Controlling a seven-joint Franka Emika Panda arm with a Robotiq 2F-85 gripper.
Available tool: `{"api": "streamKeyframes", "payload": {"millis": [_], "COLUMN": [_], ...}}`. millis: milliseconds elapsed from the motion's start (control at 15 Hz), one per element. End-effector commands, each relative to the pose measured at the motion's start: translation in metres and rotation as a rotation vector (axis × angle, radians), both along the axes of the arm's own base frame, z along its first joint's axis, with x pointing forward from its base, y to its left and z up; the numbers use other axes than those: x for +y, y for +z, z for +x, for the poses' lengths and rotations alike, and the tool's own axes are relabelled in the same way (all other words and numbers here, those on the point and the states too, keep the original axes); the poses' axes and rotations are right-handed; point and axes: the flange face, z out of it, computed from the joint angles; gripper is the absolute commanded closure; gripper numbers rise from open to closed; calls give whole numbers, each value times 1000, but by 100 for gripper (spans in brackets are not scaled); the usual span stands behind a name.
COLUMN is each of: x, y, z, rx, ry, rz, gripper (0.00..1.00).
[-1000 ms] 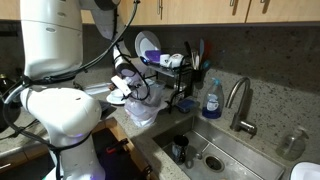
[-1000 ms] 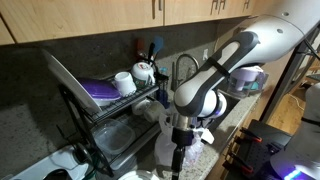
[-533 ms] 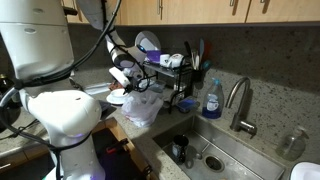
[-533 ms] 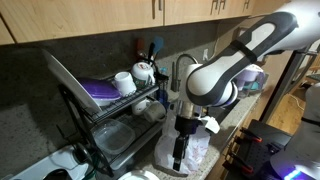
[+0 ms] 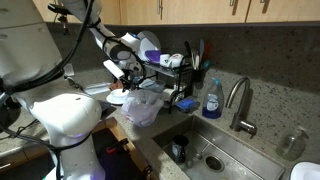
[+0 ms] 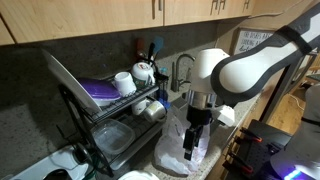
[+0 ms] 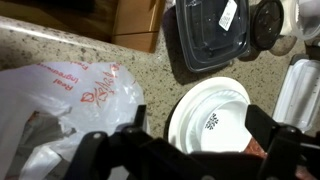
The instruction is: Move the plastic bag to the right then remove the plastic container from the plastic bag.
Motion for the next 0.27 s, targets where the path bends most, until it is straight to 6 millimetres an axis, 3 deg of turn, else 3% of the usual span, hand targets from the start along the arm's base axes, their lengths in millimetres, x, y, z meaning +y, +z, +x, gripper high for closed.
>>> {"api": "streamKeyframes", "payload": {"millis": [0,67,133,200], "x": [-8,-9,-3,-4], "y": [19,23,13,16], "z": [-18,-22,-9,-11], "rx": [0,-6,-2,-5], "ry": [-40,-33,-20,-22], "rz": [-67,-84,-53,-62], "gripper": [0,0,0,0]}}
